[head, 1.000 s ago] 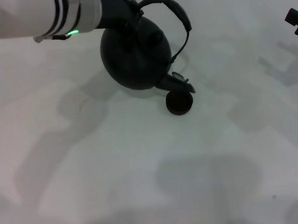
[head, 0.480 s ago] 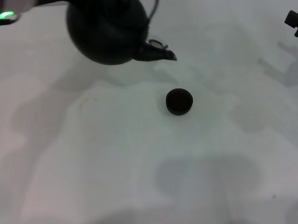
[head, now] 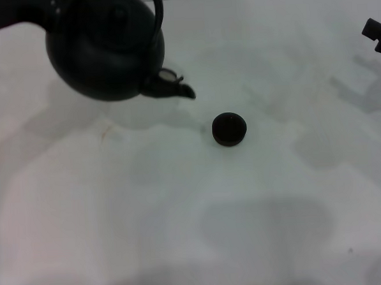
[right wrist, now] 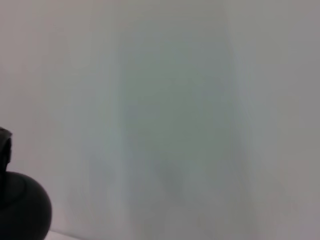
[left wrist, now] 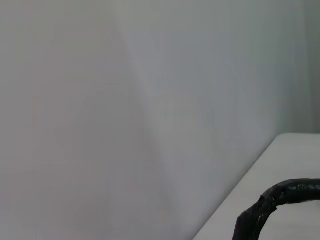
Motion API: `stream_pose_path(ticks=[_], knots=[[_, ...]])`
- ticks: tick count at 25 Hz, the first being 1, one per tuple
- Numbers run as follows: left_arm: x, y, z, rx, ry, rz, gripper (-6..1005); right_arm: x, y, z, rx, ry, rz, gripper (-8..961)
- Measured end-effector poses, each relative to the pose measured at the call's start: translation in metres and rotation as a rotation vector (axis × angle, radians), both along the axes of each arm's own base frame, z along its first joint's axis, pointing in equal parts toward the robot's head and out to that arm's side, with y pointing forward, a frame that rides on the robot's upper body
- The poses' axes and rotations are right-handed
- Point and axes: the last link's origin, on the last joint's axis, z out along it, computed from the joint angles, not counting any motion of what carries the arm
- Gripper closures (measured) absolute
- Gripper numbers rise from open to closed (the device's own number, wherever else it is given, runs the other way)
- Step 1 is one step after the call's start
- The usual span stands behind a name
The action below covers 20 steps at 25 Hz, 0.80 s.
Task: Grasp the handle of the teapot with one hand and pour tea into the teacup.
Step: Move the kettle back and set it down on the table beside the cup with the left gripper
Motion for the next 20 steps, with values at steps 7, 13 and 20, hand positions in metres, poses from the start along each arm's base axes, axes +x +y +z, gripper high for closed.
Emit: stream_pose_path(ticks=[7,13,20], knots=[[-0.042,-0.018,0.006,-0.028,-0.154,-0.044,864,0.000,-0.001,-0.002,-0.019,-0.005,0.000,111],[-0.088,-0.030,0.010,0.004,-0.274,-0.008,867,0.001,-0.002,-0.004,-0.035,-0.014,0.003,111],[-0.115,-0.037,-0.010,-0.001,-0.279,0.027,867,0.001,-0.003,-0.006,-0.047,-0.026,0.008,111]])
